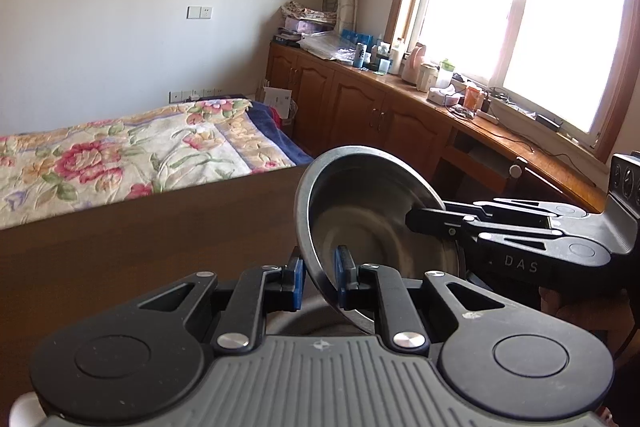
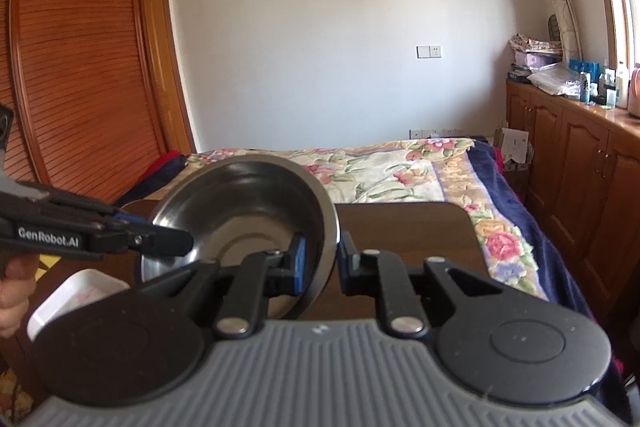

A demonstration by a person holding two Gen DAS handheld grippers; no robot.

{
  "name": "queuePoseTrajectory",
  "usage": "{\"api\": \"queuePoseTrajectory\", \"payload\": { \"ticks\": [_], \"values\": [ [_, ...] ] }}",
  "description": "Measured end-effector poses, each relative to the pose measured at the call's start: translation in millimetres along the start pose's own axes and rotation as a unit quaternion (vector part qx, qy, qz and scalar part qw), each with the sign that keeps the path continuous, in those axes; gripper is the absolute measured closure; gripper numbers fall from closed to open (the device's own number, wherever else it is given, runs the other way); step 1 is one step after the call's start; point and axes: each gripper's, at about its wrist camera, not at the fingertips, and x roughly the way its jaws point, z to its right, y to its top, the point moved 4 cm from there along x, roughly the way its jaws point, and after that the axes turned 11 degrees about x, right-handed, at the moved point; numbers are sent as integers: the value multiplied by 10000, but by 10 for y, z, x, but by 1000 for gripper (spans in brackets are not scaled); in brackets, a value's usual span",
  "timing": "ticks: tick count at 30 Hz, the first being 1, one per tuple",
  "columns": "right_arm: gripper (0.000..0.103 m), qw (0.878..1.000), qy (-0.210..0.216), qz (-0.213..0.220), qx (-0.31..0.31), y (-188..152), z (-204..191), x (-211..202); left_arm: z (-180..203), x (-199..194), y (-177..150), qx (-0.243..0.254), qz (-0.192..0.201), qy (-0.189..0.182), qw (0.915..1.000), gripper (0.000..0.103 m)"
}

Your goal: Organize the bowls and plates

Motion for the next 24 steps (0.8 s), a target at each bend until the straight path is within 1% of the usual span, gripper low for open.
{"api": "queuePoseTrajectory", "payload": {
  "ticks": [4, 8, 16, 24],
  "values": [
    [84, 9999, 69, -54, 55, -164, -63, -66, 23, -82, -235, -221, -27, -55, 9997, 87],
    [84, 9999, 100, -137, 16, -285, -117, -102, 71, -163, -376, -278, -12, -60, 9996, 87],
    [84, 9997, 157, -151, -74, -368, -215, -190, 197, -266, -485, -152, 49, 41, 9999, 87],
    [84, 9994, 218, -262, 65, -532, -185, -141, 208, -233, -638, -278, -77, 93, 9995, 87]
  ]
}}
